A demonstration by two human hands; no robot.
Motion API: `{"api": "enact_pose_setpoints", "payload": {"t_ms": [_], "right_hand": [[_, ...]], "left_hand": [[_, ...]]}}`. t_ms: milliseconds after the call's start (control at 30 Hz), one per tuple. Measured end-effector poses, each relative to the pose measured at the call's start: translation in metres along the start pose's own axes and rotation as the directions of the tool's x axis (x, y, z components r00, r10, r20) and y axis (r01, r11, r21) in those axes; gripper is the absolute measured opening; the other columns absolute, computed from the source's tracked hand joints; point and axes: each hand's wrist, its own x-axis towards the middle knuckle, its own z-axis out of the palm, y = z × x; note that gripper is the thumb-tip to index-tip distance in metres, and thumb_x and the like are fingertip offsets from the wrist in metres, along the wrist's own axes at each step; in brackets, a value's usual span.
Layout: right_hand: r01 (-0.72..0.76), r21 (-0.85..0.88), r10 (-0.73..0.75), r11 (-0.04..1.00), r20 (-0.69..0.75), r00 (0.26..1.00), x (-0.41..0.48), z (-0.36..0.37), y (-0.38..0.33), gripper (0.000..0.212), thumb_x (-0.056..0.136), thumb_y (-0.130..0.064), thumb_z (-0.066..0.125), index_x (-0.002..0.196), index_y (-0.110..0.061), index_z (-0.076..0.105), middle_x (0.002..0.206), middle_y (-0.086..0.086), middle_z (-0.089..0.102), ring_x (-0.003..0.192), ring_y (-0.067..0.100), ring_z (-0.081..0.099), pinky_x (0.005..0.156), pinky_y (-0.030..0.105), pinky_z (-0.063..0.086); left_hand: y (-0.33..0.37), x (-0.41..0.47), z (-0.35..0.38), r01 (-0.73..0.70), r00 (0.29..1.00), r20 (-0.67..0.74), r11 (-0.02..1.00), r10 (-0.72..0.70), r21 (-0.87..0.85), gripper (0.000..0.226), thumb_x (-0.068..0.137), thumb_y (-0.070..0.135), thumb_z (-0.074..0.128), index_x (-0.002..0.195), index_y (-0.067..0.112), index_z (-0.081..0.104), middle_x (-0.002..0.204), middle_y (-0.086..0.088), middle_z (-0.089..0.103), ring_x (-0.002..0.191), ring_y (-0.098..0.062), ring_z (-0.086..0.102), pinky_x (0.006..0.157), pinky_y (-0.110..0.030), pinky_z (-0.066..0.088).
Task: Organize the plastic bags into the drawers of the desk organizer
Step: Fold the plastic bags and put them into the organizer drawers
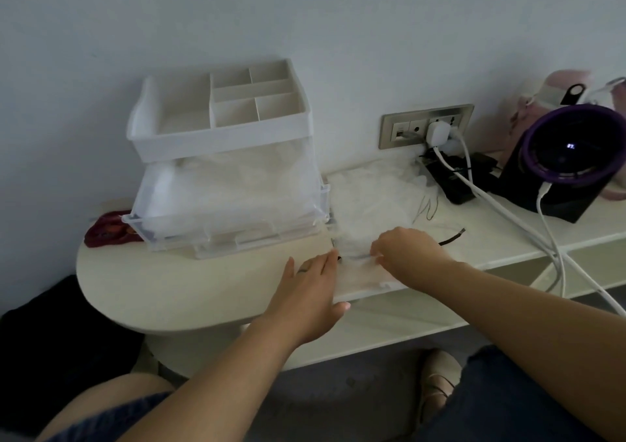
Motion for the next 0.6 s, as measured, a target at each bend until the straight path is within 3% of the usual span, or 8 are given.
{"api": "enact_pose_setpoints", "payload": {"t_ms": [133, 267, 333, 433, 533, 600], "right_hand": [[-0.025, 0.092, 0.03, 0.995, -0.054, 0.998, -0.005, -0.006, -0.005, 0.025, 0.092, -0.01, 0.043, 0.095, -0.015, 0.067, 0.093, 0.006, 0.065, 0.082, 0.026, 0.062, 0.064, 0.03, 0.045], [-0.014, 0.282, 0.047, 0.959, -0.113, 0.992, -0.016, -0.023, 0.001, 0.024, 0.095, -0.029, 0.05, 0.094, -0.018, 0.071, 0.089, -0.001, 0.067, 0.084, 0.019, 0.062, 0.071, 0.03, 0.05], [-0.024, 0.442, 0.087, 0.897, -0.121, 0.989, -0.02, -0.031, 0.008, 0.018, 0.089, -0.03, 0.06, 0.087, -0.017, 0.072, 0.075, -0.01, 0.063, 0.077, 0.01, 0.061, 0.07, 0.024, 0.049], [-0.039, 0.622, 0.158, 0.782, -0.138, 0.978, -0.022, -0.037, 0.021, 0.018, 0.081, -0.024, 0.072, 0.067, -0.015, 0.066, 0.059, -0.016, 0.058, 0.058, -0.003, 0.054, 0.051, 0.009, 0.036], [-0.033, 0.681, 0.153, 0.732, -0.117, 0.981, -0.021, -0.032, 0.022, 0.033, 0.074, -0.021, 0.078, 0.056, -0.017, 0.051, 0.07, -0.01, 0.065, 0.069, 0.005, 0.061, 0.052, 0.013, 0.037], [-0.049, 0.655, 0.134, 0.754, -0.081, 0.988, -0.018, -0.024, 0.016, 0.035, 0.071, -0.026, 0.08, 0.057, -0.017, 0.049, 0.067, -0.008, 0.061, 0.062, 0.005, 0.056, 0.049, 0.011, 0.035]], "left_hand": [[-0.001, 0.003, -0.001, 0.013, 1.0, -0.012, 1.0, -0.013, 0.0, 0.081, 0.092, 0.05, 0.045, 0.15, 0.015, 0.002, 0.154, -0.003, 0.022, 0.14, -0.023, 0.023, 0.116, -0.049, 0.004], [-0.001, 0.005, -0.001, 0.027, 0.999, 0.022, 0.999, -0.027, -0.017, 0.081, 0.091, 0.051, 0.044, 0.151, 0.018, 0.001, 0.155, -0.001, 0.02, 0.141, -0.023, 0.021, 0.117, -0.049, 0.002], [-0.002, 0.006, -0.001, 0.024, 0.999, 0.028, 1.0, -0.023, -0.021, 0.081, 0.091, 0.051, 0.044, 0.151, 0.019, 0.001, 0.156, -0.001, 0.018, 0.141, -0.023, 0.02, 0.117, -0.049, 0.002], [-0.003, 0.005, -0.002, 0.015, 0.999, 0.037, 0.999, -0.013, -0.048, 0.079, 0.091, 0.052, 0.044, 0.151, 0.022, 0.001, 0.158, 0.001, 0.013, 0.143, -0.022, 0.017, 0.117, -0.048, 0.002], [-0.002, 0.001, -0.006, 0.029, 0.999, 0.041, 0.998, -0.026, -0.055, 0.077, 0.09, 0.053, 0.046, 0.15, 0.026, 0.007, 0.158, 0.001, 0.008, 0.143, -0.022, 0.015, 0.117, -0.047, 0.004], [0.001, -0.003, -0.008, 0.02, 0.995, -0.098, 0.999, -0.024, -0.039, 0.07, 0.086, 0.055, 0.05, 0.143, 0.026, 0.023, 0.15, -0.001, 0.02, 0.136, -0.023, 0.028, 0.115, -0.044, 0.013]]}}
